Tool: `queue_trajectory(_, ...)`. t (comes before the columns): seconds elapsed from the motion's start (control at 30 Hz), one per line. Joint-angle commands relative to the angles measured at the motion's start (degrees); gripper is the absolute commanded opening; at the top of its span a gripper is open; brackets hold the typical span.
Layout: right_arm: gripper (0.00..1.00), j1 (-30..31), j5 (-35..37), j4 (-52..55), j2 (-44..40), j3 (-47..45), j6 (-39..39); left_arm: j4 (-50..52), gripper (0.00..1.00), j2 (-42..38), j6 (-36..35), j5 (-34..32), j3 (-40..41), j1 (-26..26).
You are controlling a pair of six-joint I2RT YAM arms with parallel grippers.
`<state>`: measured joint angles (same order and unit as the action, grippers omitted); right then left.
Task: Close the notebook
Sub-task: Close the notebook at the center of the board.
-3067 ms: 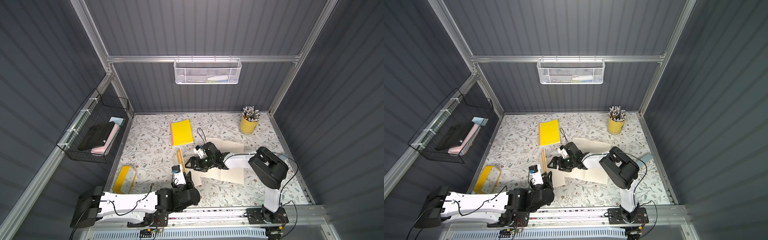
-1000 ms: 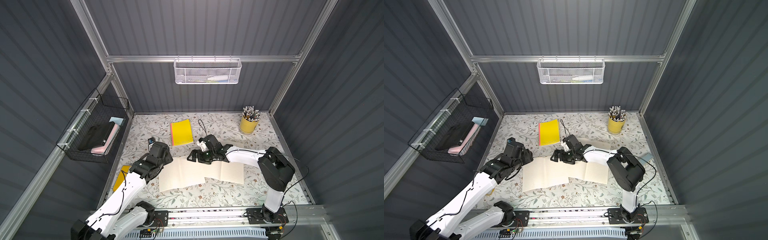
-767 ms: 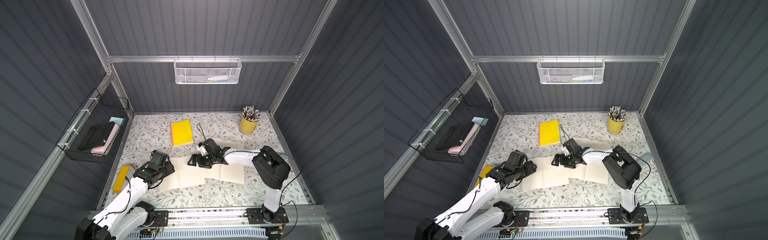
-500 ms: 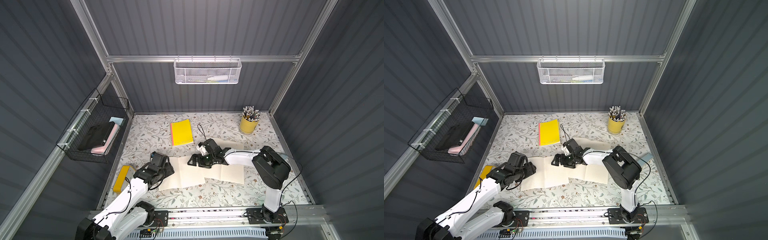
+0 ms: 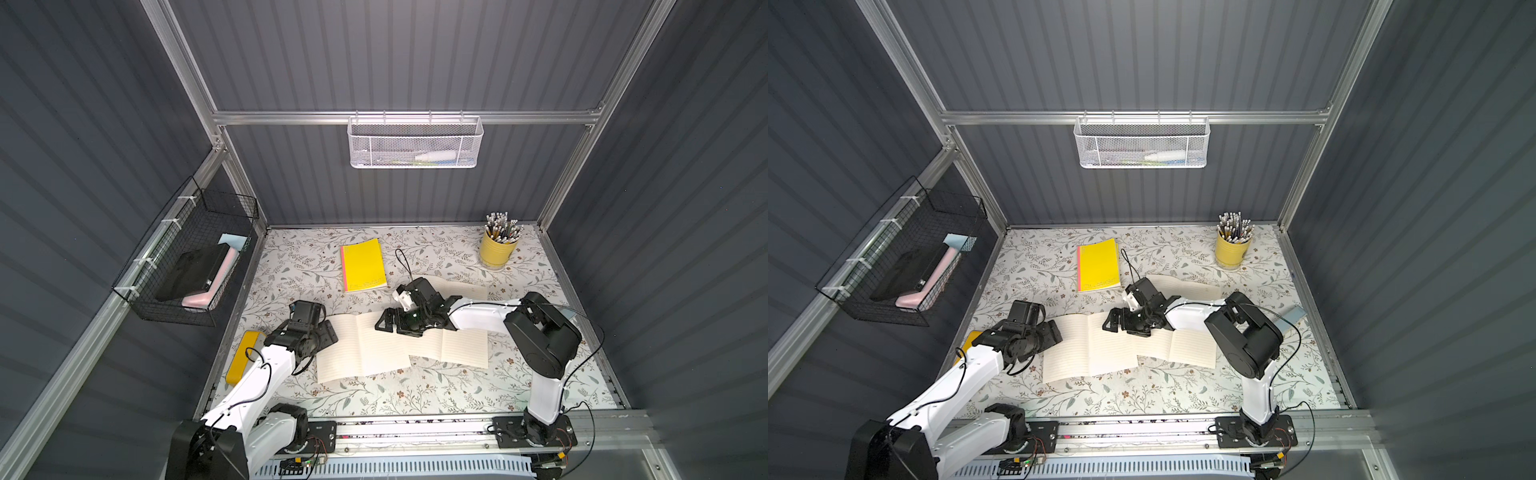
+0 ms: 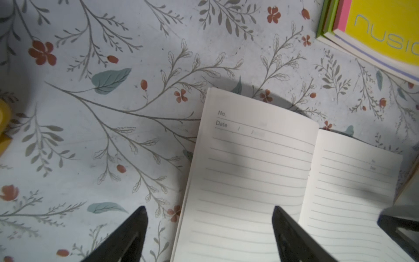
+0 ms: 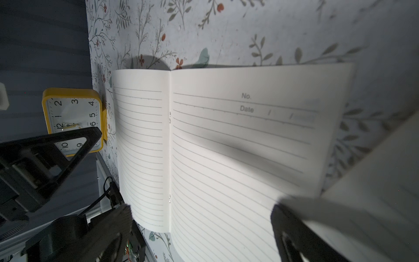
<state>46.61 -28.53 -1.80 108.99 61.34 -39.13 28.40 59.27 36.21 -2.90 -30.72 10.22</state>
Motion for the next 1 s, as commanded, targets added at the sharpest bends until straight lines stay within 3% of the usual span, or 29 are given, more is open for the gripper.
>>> queue_trajectory(0.0,0.99,0.2,0.69,3.3,1.55,-1.93,0.86,-5.08,0.88,-1.45,-3.36,8.22,4.05,-4.67)
queue_trajectory(0.17,0.99,0.16,0.6,3.3,1.64,-1.93,0.73,-11.58,0.92,-2.51,-3.78,17.57,7.69,-11.1)
queue_trajectory(0.4,0.99,0.19,0.33,3.21,2.01,-1.79,0.56,-19.74,0.92,-2.02,-0.97,30.15,13.31,-16.2)
queue_trajectory(0.73,0.99,0.2,-0.37,3.12,2.18,-1.26,0.55,-26.13,0.92,-4.9,2.86,37.36,18.61,-17.16)
queue_trajectory(0.97,0.99,0.24,-0.54,2.71,2.11,-1.52,0.29,-25.23,0.91,-10.04,4.25,40.46,17.55,-17.2)
